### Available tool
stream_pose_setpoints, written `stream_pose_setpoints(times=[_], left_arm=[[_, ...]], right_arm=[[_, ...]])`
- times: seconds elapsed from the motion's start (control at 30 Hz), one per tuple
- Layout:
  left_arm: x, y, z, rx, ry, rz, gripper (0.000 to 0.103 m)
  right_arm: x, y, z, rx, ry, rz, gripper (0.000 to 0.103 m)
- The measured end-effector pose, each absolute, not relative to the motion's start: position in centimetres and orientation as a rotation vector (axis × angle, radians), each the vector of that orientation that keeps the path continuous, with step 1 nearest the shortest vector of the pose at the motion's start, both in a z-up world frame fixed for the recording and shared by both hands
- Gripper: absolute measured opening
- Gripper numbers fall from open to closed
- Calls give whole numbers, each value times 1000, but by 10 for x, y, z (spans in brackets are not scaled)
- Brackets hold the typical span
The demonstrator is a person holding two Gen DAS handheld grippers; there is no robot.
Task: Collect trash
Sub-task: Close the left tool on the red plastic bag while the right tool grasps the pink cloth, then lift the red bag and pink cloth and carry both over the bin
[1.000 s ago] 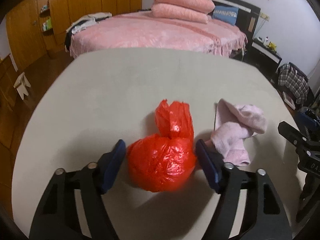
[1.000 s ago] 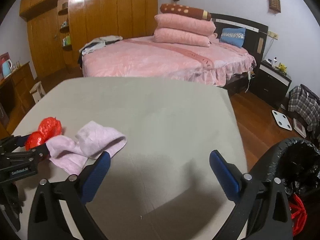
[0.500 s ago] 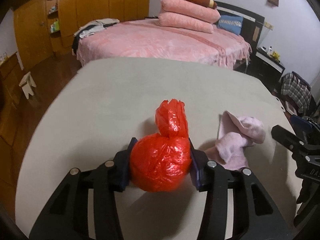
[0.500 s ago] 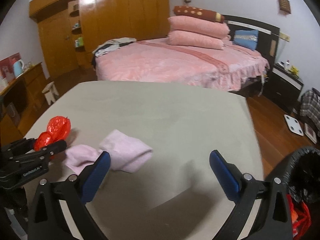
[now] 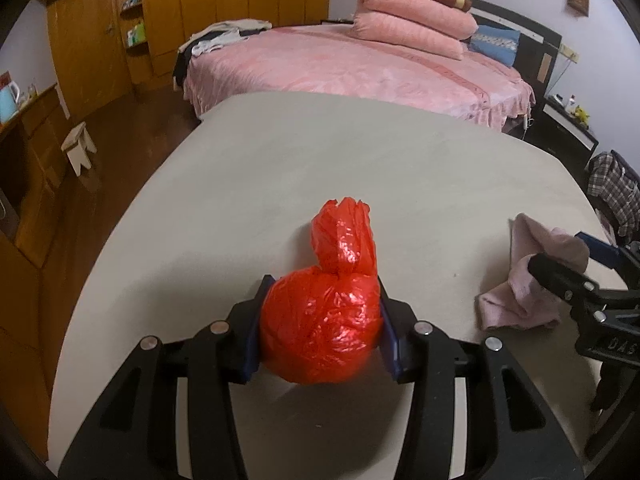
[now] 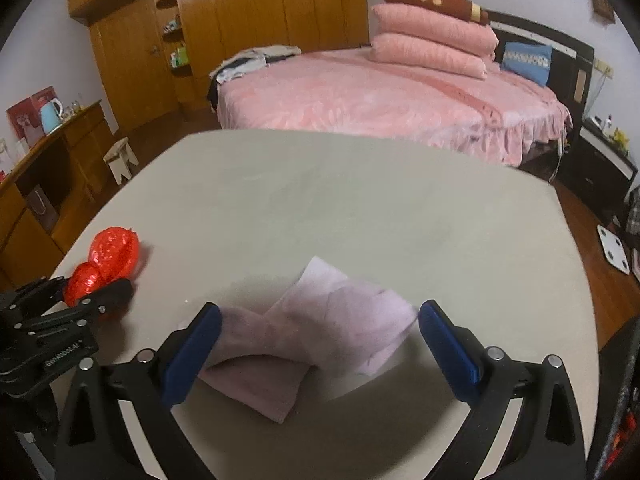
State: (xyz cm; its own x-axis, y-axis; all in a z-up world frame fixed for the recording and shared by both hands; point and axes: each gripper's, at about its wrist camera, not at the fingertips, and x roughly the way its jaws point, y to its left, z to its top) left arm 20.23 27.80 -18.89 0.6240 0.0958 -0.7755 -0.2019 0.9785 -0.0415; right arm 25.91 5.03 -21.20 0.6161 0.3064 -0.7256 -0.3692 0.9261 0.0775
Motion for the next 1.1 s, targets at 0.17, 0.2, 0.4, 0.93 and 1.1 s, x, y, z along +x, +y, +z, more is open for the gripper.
stream_pose_setpoints(times=[0.17, 0.2, 0.4, 0.93, 1.1], left_arm=[[203, 279, -192, -129, 887, 166, 48], [203, 281, -193, -131, 888, 163, 49], [203, 281, -195, -130, 891, 155, 52], [187, 264, -181, -124, 833, 151, 41], [172, 247, -165, -120, 793, 135, 41]], right_arm=[[258, 59, -219, -120, 852, 376, 97], [257, 60, -221, -124, 856, 374, 97], [251, 63, -223, -141, 850, 403, 82], [230, 45, -206, -88, 822, 507, 21], [217, 29, -186, -48, 774, 510, 20]])
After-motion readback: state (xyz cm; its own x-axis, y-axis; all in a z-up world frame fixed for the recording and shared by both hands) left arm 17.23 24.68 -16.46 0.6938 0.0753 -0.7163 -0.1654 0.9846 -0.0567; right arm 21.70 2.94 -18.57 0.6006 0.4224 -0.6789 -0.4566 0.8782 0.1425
